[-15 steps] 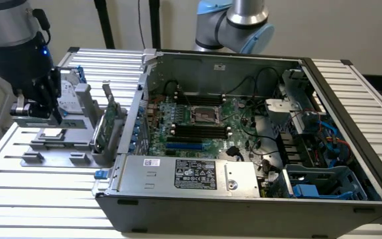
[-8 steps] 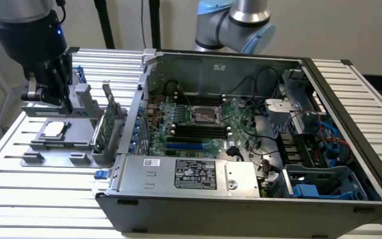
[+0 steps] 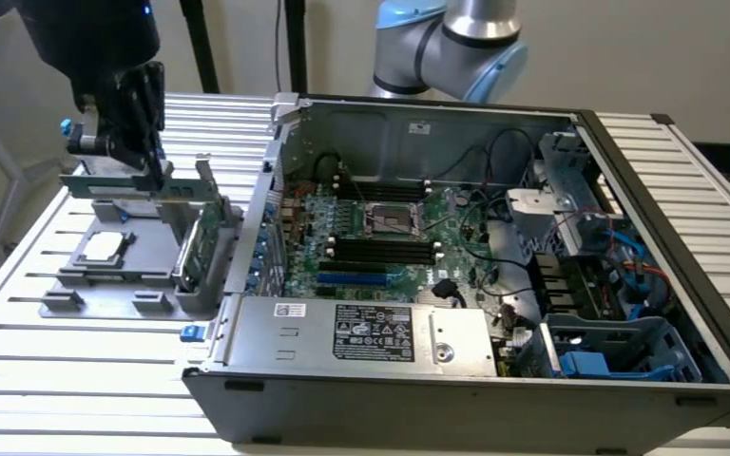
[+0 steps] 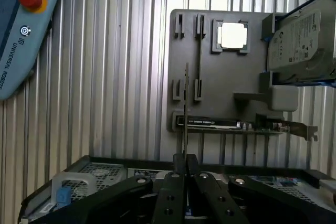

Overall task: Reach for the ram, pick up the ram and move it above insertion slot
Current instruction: 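Pick up the ram and move it above insertion slot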

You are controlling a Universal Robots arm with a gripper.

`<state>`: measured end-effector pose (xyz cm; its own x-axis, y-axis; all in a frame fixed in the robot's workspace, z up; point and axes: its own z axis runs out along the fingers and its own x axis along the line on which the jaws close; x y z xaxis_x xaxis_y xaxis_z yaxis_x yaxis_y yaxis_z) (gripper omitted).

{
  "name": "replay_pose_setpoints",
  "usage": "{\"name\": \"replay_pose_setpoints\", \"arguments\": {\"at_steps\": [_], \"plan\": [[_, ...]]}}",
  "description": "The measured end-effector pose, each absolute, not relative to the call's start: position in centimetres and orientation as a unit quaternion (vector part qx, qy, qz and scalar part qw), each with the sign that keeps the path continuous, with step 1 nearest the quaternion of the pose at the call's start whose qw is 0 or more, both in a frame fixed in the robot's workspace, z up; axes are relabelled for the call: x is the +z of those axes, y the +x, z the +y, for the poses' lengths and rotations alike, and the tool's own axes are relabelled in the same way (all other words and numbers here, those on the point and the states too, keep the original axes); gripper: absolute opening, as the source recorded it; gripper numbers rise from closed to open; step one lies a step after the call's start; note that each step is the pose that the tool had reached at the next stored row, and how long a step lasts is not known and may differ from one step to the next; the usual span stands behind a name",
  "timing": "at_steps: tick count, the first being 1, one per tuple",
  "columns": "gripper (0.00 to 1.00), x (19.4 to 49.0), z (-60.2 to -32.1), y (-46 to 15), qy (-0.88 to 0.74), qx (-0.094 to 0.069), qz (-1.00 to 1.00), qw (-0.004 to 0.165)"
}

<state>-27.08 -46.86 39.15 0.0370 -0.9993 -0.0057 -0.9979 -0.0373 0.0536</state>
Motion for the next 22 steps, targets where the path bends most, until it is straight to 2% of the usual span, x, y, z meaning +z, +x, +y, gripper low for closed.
{"name": "replay_pose_setpoints", "arguments": {"at_steps": [6,22], "plan": [[0.13,40.5,-46.8,-24.9,0.72,-0.023,-0.693,0.016],[0.13,40.5,-46.1,-17.9,0.72,-0.03,-0.693,0.01]]}}
